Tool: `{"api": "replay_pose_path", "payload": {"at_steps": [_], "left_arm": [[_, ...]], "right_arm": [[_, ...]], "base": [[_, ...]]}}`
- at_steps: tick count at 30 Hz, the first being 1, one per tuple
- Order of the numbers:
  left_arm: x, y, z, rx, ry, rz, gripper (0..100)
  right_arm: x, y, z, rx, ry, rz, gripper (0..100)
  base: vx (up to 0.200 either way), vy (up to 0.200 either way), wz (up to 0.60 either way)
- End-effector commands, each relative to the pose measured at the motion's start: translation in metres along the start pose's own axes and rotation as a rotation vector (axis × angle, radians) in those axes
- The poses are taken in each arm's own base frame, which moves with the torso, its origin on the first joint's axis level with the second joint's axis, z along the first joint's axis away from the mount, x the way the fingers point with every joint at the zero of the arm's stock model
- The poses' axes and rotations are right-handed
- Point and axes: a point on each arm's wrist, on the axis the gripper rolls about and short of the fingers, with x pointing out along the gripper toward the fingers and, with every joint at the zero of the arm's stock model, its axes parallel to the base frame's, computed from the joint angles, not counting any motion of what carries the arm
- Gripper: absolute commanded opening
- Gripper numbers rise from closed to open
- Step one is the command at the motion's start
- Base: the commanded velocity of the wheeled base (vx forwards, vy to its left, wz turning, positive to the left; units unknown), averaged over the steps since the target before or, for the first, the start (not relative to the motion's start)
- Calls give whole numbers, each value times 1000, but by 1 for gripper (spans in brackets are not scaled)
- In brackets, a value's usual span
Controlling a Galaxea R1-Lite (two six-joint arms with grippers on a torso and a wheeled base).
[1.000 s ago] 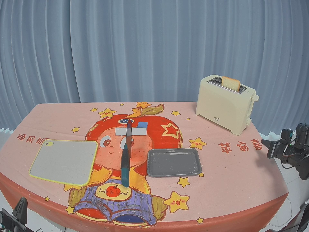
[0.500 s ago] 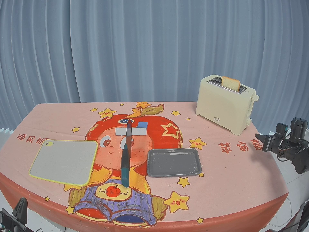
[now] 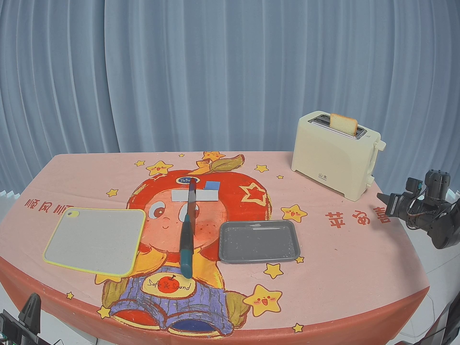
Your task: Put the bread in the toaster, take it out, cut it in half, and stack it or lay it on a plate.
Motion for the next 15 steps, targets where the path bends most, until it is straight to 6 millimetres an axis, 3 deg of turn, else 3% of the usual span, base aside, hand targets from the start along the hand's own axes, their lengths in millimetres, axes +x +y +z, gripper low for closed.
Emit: {"api": "replay_pose_path", "payload": {"at_steps": [1,15], "left_arm": [[0,0,-5,0,1,0,0],[0,0,-5,0,0,0,0]], "right_arm": [[8,-2,-5,5,22,2,0],[36,-9,-5,1,18,-22,0]], "base": [[0,0,0],[0,0,0]]}}
